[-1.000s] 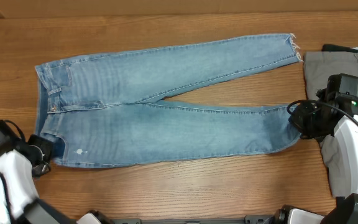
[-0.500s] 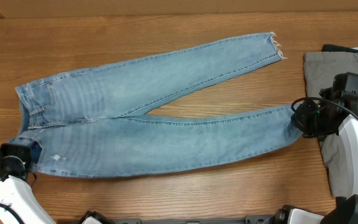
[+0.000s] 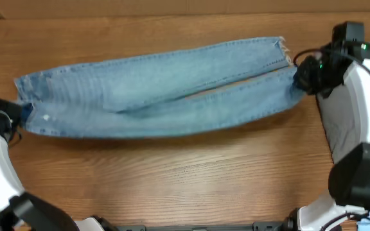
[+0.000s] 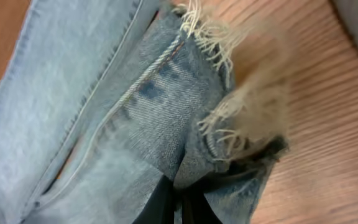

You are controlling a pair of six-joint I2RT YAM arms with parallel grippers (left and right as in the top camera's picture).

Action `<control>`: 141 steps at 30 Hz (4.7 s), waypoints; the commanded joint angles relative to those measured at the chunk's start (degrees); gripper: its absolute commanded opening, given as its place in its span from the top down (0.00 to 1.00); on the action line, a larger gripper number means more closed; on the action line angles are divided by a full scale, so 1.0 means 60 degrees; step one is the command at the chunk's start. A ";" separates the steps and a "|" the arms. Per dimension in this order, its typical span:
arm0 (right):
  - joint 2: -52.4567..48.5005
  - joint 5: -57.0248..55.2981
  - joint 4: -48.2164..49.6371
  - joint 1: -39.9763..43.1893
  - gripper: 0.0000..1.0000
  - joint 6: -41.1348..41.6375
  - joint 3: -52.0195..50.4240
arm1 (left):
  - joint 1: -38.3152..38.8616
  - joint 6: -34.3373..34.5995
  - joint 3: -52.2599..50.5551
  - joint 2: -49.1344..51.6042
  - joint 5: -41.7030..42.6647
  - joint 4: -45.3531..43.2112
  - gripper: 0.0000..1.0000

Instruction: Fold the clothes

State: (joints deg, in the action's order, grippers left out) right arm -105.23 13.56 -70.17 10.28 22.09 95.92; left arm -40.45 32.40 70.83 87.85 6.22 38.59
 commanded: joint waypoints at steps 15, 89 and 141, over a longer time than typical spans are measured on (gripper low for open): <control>-0.2404 -0.0397 0.0448 -0.0277 0.96 0.0117 0.2346 | 0.1519 -0.0430 0.0863 0.2725 -0.0761 -0.2925 0.96; -0.4732 -0.0495 0.3803 -0.0514 0.13 -0.1253 0.4991 | 0.1810 -0.0685 0.0856 0.3934 -0.2524 -0.0084 0.87; -0.7410 -0.1949 -0.4248 -0.0441 0.96 -0.1836 0.4605 | 0.1690 -0.3122 0.0867 0.3891 -0.0805 0.0725 0.96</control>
State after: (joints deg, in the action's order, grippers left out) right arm -146.65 1.26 -97.34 7.16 9.37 125.16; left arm -30.89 16.21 76.64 112.71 -2.96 43.05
